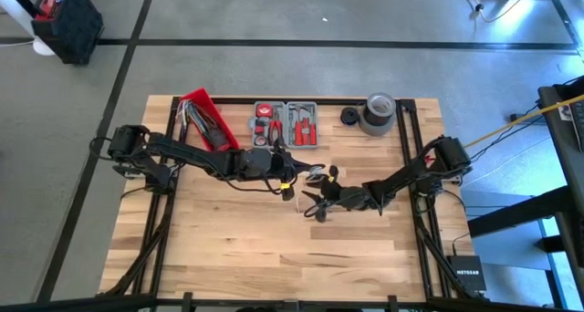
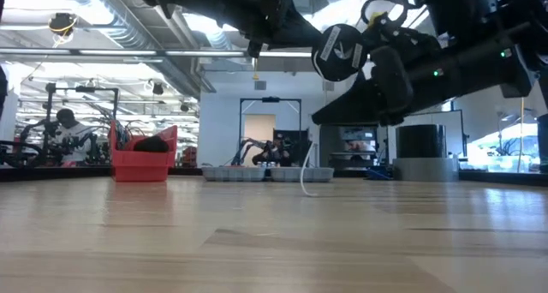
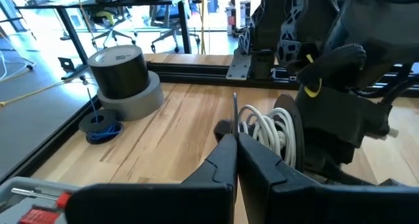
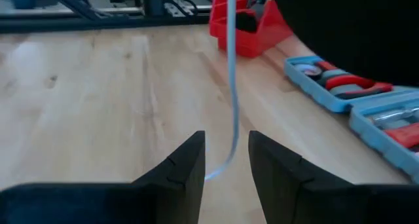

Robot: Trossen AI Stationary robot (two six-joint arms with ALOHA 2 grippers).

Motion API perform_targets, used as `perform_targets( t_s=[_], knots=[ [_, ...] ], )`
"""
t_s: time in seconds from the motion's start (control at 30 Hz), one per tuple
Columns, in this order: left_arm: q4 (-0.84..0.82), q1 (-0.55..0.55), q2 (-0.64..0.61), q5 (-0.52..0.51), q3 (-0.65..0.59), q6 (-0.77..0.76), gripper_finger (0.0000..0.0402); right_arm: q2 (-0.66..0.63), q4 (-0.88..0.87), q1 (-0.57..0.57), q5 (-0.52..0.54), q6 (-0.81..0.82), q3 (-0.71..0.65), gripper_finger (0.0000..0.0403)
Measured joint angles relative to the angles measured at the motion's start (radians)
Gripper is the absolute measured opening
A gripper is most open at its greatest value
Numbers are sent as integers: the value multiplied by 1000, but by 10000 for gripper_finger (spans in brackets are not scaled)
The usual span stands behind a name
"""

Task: Coil cords
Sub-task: Coil the white wire into the spool

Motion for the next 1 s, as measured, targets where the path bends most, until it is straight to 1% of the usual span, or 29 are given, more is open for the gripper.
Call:
perform_targets(
  t_s=[0.07,0.13,0.2,0.3,0.37,0.5,0.57,0.67,0.8,0.9,1.0],
  knots=[
    [0,0,0,0,0,3,0,2,-3,0,17,-11,3,121],
    [-1,0,0,0,0,3,0,2,-4,0,23,-14,5,110],
    [-2,0,0,0,0,3,0,2,-24,0,24,-30,5,86],
    [-3,-3,0,0,0,3,0,1,-78,1,24,-36,4,28],
    [-1,-8,0,0,0,8,0,-7,-122,1,28,-36,4,9],
    [-12,-25,-26,0,0,26,0,-51,-257,1,114,-3,4,21],
    [-28,-34,-48,0,0,32,0,-91,-343,6,140,14,4,16],
    [-73,-46,-70,0,0,33,0,-167,-444,29,189,18,4,5],
    [-129,-47,-74,0,0,53,0,-286,-579,71,258,24,4,12],
    [-144,-38,-76,0,0,49,0,-373,-649,82,250,79,4,12],
    [-129,-32,-76,0,0,35,0,-409,-661,79,165,115,4,10]
  ],
)
